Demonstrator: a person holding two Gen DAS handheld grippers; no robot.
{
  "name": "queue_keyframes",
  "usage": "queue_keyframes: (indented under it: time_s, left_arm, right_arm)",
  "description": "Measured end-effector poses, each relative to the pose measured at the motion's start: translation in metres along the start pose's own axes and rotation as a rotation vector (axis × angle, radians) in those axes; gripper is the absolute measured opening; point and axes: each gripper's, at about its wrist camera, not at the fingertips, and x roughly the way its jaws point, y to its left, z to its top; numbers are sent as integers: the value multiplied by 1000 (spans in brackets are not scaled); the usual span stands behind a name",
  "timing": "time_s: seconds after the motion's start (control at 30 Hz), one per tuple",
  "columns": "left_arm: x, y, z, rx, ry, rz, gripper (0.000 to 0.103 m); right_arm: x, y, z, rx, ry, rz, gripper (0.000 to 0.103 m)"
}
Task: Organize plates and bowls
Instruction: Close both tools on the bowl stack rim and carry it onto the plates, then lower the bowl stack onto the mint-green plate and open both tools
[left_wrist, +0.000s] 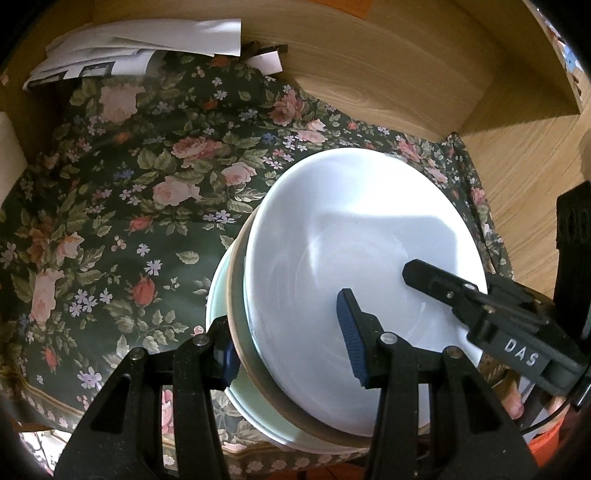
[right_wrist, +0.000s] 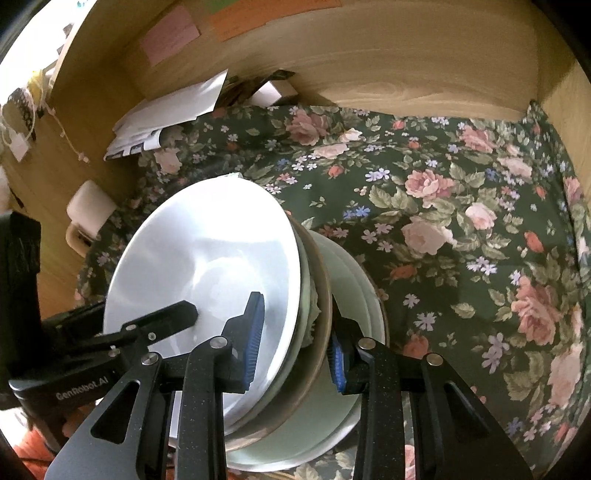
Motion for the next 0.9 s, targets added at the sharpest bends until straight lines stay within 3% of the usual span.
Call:
queue_keyframes:
  time_s: [0.3, 0.5, 0.6, 0.67, 0.9]
  left_arm:
    - [2, 1, 1, 30, -15, -2, 47]
    - [-7, 1, 3, 53, -59, 22, 53]
    - [-24, -3, 2, 71, -117, 33, 56]
    - [-40, -7, 1, 86, -168, 31, 60]
    - [-102, -17, -8, 130, -364, 6, 69]
  right_arm:
    - [-1, 0, -2, -45, -18, 4, 31]
    - [-21, 7, -6, -113, -108, -77, 45]
    - [-38, 12, -7, -129, -154, -74, 48]
    - [-48, 15, -9, -133, -187, -73, 57]
    - [-97, 40, -16, -180, -350, -74, 59]
